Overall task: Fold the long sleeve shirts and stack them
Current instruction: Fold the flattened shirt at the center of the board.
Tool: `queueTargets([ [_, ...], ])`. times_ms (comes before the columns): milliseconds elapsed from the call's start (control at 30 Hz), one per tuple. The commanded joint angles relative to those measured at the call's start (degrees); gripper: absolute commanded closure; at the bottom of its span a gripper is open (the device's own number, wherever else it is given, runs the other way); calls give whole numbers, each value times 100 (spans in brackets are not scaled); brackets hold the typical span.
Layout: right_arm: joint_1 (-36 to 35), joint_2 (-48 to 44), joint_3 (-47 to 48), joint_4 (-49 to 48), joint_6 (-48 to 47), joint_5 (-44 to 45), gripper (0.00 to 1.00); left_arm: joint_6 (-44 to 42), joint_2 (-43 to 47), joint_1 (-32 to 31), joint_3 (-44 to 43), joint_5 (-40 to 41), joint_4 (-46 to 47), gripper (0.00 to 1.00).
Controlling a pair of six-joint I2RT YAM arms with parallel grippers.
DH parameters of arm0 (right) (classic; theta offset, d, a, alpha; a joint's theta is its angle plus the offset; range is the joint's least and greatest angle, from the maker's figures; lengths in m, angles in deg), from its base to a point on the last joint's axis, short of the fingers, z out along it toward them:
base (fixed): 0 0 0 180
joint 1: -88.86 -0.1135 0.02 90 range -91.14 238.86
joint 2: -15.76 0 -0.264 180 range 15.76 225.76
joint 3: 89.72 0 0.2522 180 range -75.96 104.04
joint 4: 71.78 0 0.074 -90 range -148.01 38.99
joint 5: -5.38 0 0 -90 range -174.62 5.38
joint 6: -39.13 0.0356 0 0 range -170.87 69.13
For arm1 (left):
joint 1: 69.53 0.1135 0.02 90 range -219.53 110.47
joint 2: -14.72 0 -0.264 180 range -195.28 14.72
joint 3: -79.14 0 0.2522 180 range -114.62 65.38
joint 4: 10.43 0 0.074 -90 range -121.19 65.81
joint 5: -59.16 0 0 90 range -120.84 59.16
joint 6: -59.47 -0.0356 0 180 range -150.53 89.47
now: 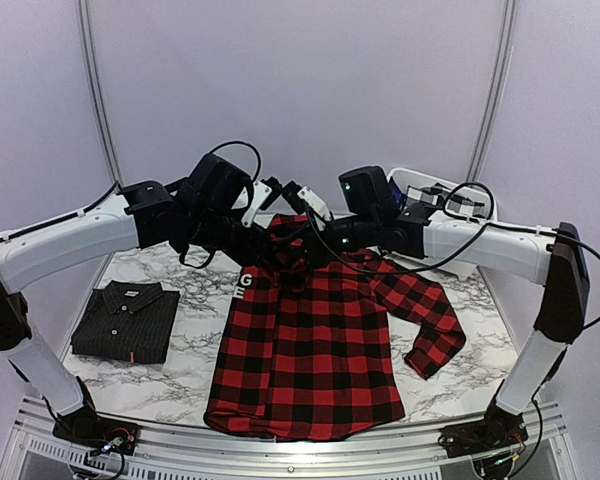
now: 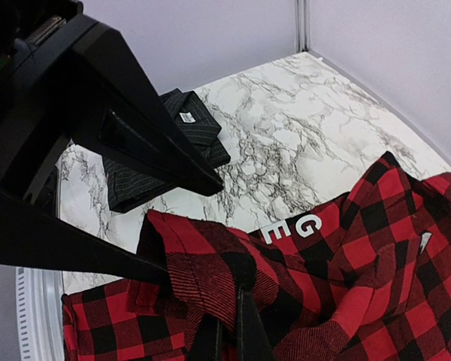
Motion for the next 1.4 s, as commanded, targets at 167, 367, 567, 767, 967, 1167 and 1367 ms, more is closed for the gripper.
queueTargets([
  [167,-89,103,217,0,-10,172,99,89,-292,89,-175,-466,-77,97],
  [367,-107,-208,-147,-387,294,1005,60,1509,-319,264,-494,-820,-144,100],
  [567,58,-845,-827,-865,1068,2393,32,3827,36,375,-123,-756,-173,100],
  [767,230,-1079,-1328,-1157,1533,2554,28,5584,1015,420,1491,-569,370,100],
  [967,216,-1001,-1614,-1350,1716,2385,28,6410,2139,858,3443,-462,772,100],
  [1167,152,-683,-1679,-1352,1780,2317,29,6474,2419,1054,4231,-611,918,100],
  [1367,116,-358,-1955,-1611,1938,2511,35,6080,2440,1063,3506,-923,929,100],
])
